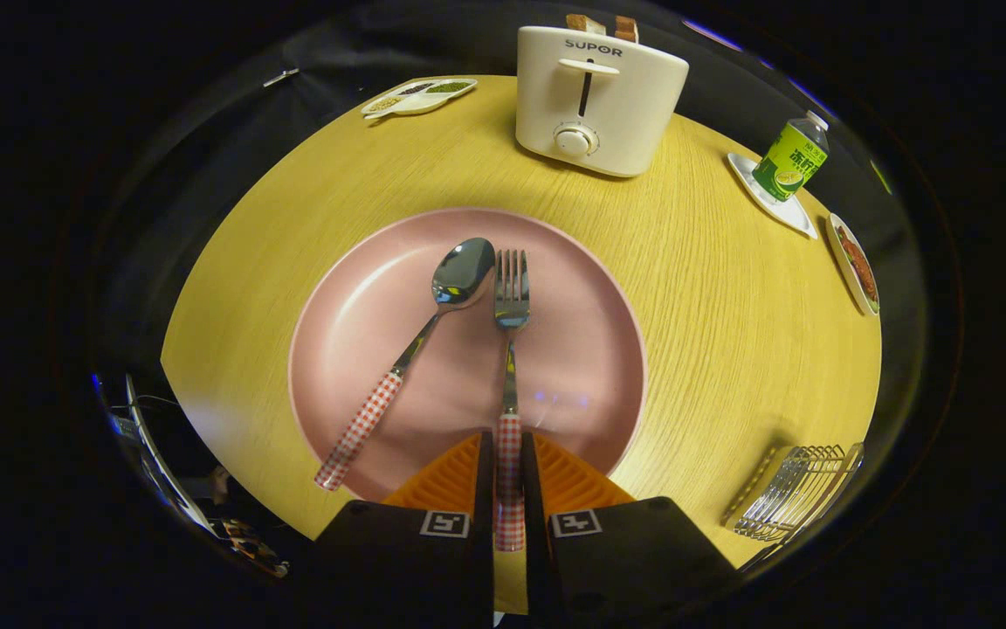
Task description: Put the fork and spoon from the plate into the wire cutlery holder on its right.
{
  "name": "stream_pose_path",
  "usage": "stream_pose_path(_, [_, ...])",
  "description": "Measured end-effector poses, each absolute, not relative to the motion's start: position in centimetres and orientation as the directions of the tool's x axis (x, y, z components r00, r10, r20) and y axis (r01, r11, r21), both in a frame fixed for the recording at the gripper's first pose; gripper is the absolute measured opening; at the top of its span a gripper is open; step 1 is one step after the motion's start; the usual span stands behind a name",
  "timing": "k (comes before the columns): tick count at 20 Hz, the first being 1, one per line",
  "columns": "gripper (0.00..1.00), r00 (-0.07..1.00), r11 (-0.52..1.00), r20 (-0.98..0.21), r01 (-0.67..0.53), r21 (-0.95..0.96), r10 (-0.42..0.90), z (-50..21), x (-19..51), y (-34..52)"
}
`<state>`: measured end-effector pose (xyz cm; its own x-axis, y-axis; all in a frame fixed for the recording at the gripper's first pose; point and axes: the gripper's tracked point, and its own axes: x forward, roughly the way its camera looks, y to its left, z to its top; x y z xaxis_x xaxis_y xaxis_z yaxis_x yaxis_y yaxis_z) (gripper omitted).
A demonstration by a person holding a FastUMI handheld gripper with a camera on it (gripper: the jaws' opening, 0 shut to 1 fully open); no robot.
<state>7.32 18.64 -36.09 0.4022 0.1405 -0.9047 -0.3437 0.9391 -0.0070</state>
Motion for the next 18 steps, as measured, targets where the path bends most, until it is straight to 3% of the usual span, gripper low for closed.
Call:
stream_pose_path(3, [0.1,0.373,0.951,-0.911,-0.303,0.062,0.178,-35.5,7.3,18.9])
stream_pose_path(12, [0.1,0.392,0.92,-0.872,-0.364,0.147,0.294,-29.1,5.8,15.8])
stream_pose_path(18, [0.1,0.384,0.886,-0.865,-0.443,0.136,0.324,-23.0,2.3,9.2])
